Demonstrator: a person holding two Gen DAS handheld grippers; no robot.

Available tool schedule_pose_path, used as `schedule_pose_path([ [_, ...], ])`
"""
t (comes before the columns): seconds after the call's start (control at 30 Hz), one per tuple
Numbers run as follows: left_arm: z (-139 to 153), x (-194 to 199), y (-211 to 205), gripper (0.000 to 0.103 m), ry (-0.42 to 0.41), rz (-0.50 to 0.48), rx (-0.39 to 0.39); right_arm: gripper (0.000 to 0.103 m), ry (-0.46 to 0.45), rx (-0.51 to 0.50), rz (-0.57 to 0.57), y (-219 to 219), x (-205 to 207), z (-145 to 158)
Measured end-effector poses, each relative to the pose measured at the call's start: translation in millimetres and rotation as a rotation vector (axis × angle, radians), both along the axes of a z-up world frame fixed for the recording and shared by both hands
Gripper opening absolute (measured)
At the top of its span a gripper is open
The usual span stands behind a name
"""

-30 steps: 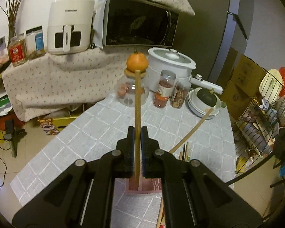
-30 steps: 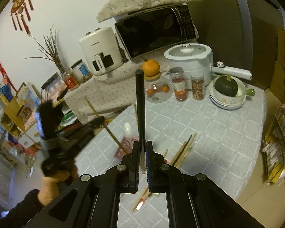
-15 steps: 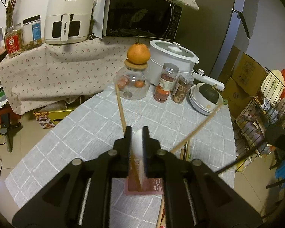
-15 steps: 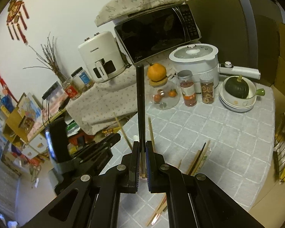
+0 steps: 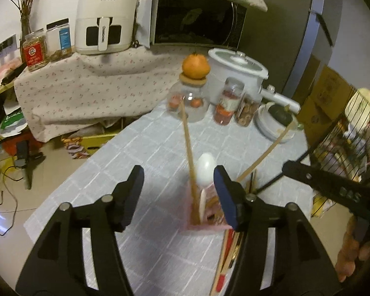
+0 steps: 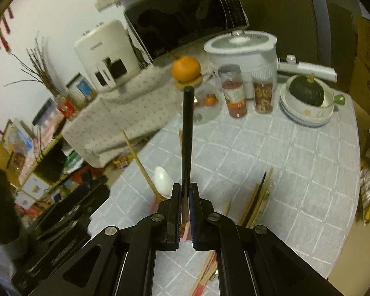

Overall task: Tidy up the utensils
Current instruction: 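Lower the black chopstick into the basket and open the right gripper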

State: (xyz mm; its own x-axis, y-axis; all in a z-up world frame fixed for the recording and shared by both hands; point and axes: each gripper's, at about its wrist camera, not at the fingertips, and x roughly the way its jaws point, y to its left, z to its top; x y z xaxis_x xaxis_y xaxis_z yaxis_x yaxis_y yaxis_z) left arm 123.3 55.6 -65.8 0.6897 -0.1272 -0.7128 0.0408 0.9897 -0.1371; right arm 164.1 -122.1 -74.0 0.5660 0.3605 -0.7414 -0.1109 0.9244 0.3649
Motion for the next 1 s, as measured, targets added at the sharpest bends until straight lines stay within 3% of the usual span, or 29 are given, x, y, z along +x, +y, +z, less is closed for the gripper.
schedule_pose_path([
  [0.13,-6.3,-0.9,4.1,0.067,0.036,-0.002,0.013,0.006,0.031,-0.001,0.001,6.0,8.4,-11.8],
  [0.3,-12.7,-1.5,8.8,0.069,0.073,-0.001,0.005,0.008,0.050,0.026,0.016,9.6,13.4,-16.4],
  [0.57,-15.6,-4.5,2.7,0.074,0.116,-0.022,-0.026,0.041,0.007,0.052,0.046,5.2,0.9,5.0],
  [1.0,-29.2,-15.2,-8.0,0.083,0.214,-0.068,-0.063,0.061,0.044,-0.006,0.030,-38.2,-18.0,5.1],
])
